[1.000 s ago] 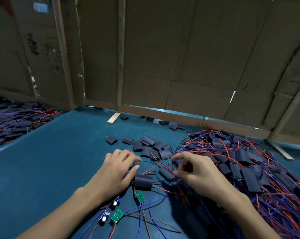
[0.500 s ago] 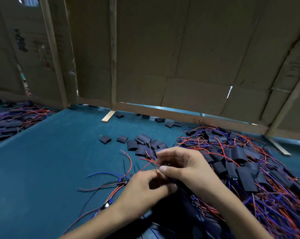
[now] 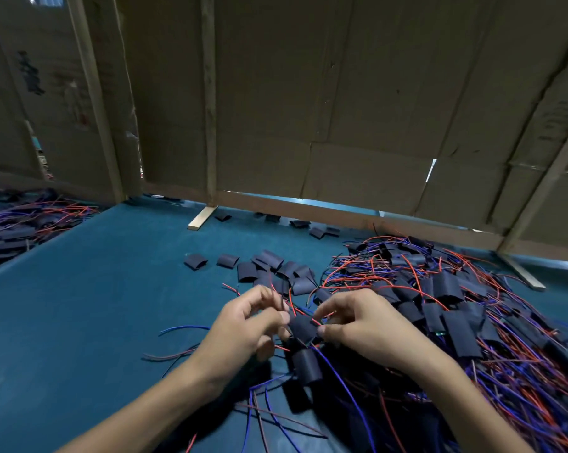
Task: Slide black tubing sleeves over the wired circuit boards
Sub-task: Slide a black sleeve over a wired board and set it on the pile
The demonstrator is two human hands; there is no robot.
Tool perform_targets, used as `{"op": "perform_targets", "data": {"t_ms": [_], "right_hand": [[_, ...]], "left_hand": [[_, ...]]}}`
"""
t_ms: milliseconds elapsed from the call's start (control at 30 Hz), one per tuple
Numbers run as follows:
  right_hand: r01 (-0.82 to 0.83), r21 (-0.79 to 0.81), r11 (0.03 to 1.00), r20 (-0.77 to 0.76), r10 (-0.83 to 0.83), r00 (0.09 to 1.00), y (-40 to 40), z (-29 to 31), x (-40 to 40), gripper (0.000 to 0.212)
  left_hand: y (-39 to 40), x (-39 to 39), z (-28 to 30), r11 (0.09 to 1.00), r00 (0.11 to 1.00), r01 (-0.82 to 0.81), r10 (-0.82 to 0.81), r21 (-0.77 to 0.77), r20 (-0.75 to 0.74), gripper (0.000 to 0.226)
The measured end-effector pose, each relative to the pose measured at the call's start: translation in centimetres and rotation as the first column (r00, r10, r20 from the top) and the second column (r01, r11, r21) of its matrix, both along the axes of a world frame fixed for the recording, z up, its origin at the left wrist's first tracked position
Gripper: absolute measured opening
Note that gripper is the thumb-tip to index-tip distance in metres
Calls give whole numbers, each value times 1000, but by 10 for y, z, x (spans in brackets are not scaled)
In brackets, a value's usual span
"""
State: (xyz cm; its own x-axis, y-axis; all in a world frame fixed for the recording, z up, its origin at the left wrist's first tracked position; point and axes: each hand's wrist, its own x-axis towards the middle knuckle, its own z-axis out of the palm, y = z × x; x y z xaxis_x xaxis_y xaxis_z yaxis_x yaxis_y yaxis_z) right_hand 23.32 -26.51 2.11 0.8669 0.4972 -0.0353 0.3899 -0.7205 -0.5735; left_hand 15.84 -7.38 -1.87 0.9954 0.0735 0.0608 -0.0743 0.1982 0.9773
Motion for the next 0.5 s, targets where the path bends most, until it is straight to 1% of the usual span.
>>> {"op": "perform_targets", "data": {"t_ms": [33,67,100,133,167,200,267,333,367,433,467,500], "right_hand": [[3,-21,1000,13,-3,1000,2,-1,-3,13],[9,-49,999,35,-7,999,5,-3,-6,26],[11,-80,997,55,-7,998,8,-5,-9,36],[6,-96,995,65,0,998,12,-7,-11,40],[-5,-92,996,58,11,998,16,-10,-14,40],[-10,-71,997,46,13,999,19,-12,-15,37],[32,-7,999,39,-32,999,20,-11,-17,31],[110,67,992,93,-116,989,16,-7,-14,30],[131,123,984,118,-146,982,13,-3,-12,28],[142,270,952,104,-175,979,6,6,-9,27],[125,323,938,84,-159,984,2,10,-8,29],[94,348,933,71,-126,989,0,14,-8,31]], "left_hand": [[2,0,1,999,1000,-1,-1,-49,-26,10],[5,1,2,998,999,1,-3,-55,-41,12],[6,0,1,1000,999,6,-6,1,-38,14],[8,-1,0,994,1000,7,-5,111,-21,16],[8,-2,-2,975,1000,-1,0,222,4,17],[9,-2,-3,953,1000,-17,10,302,26,16],[12,-3,-5,934,998,-52,38,354,46,13],[17,-3,-5,923,994,-97,73,373,77,11],[19,-3,-5,904,988,-147,113,401,107,12],[22,-2,-7,822,951,-303,227,482,211,19],[23,-3,-7,755,918,-389,270,529,290,24],[25,-5,-6,661,878,-470,282,585,387,29]]}}
